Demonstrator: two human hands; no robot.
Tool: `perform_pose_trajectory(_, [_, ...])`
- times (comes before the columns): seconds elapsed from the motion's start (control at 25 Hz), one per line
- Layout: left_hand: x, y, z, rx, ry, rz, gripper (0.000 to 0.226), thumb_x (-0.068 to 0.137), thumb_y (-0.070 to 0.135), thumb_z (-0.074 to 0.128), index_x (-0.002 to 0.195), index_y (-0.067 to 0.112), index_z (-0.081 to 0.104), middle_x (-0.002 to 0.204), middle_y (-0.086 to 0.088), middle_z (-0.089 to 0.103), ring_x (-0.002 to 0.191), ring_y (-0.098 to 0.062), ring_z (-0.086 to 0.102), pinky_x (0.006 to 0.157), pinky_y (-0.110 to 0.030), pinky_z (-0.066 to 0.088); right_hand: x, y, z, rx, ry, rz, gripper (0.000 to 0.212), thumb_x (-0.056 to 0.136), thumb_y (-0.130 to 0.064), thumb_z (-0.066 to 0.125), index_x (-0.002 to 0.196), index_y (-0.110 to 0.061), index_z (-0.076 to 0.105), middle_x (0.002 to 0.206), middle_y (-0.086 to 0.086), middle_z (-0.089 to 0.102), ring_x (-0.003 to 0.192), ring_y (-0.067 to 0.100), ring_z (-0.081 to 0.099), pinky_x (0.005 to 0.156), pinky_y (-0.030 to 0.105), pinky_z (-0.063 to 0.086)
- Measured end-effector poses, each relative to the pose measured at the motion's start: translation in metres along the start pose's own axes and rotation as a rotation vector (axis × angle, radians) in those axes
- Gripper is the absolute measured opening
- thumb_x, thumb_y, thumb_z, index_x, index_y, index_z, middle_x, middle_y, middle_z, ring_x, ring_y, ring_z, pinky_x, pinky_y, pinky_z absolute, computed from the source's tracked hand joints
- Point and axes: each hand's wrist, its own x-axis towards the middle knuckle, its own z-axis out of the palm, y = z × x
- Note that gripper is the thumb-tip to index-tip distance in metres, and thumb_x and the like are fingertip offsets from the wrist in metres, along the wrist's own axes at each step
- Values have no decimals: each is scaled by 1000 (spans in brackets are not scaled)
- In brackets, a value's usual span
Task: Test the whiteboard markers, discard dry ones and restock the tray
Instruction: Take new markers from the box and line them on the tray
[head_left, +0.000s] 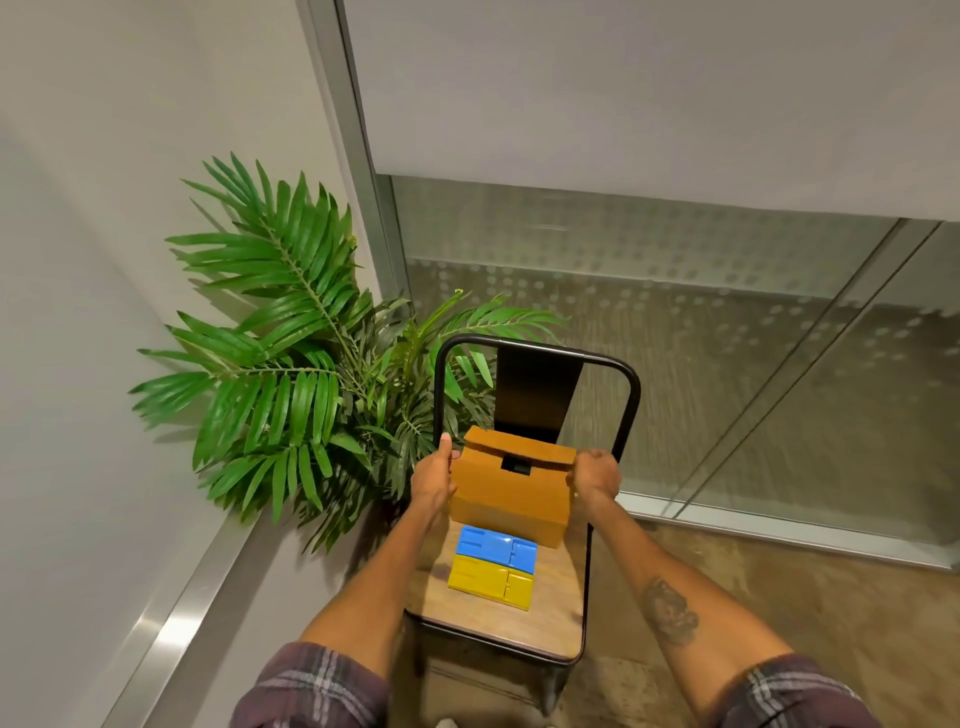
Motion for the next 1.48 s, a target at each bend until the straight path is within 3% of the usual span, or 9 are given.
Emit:
perform_pose_trajectory(0.08, [6,-3,-8,26,-36,-3,49,98,54,50,85,13,74,57,1,60,56,-15,54,55,-30,47,3,-6,-1,212,-24,45,15,94,-19,47,99,-13,60,88,11,68,79,23,68,76,43,54])
perform_pose_trajectory(0.24, [22,-20,-20,368,-66,73,15,82,31,77,81,16,74,89,-6,76,87,-23,68,92,-44,56,1,-17,-3,477,-136,37,14,95,-11,50,101,-8,63,94,11,68,83,19,67,77,31,55])
perform_pose_trajectory(0.4, [16,-21,-16,575,-244,70,42,70,0,86,107,10,70,103,-4,68,104,-20,61,103,-37,50,-5,-4,11,135,-248,-166,16,95,-16,54,105,-17,66,110,7,64,101,25,62,80,33,50])
perform_pose_trajectory(0.52, [10,-16,-8,887,-318,234,78,72,0,85,142,9,51,144,-7,49,132,-21,48,113,-29,38,-11,7,23,-289,-286,-355,34,97,-19,55,132,-18,56,132,6,55,115,25,54,89,34,46])
perform_pose_trajectory(0.64, [8,-19,1,1148,-341,351,97,74,6,84,154,20,31,161,-7,21,147,-28,26,121,-37,27,-15,14,37,-604,-236,-497,41,92,-25,62,132,-16,54,133,8,55,123,28,50,102,42,43])
perform_pose_trajectory(0.84, [21,-29,19,1131,-396,293,99,81,-2,67,158,33,13,166,-2,-9,153,-33,-3,124,-47,15,-17,26,57,-867,-111,-533,48,88,-33,66,131,-22,51,141,6,46,134,29,36,107,50,33])
perform_pose_trajectory(1.08, [33,-31,40,1193,-120,477,76,91,31,68,154,22,27,165,-11,12,151,-36,12,123,-46,17,-19,28,63,-908,-85,-532,64,83,-33,73,139,-23,42,147,8,39,139,31,31,110,51,31])
perform_pose_trajectory(1.24, [38,-33,43,1218,-118,491,84,87,33,73,154,23,24,164,-7,14,148,-37,19,120,-47,26,-15,28,63,-871,-118,-558,66,82,-32,71,139,-24,39,146,7,37,139,31,29,110,51,32])
perform_pose_trajectory(1.48, [29,-24,47,1072,-140,488,75,96,35,53,157,24,13,165,-2,14,146,-36,26,117,-51,30,-15,17,55,-772,-134,-560,58,89,-30,59,141,-20,36,150,9,33,139,32,30,105,56,41])
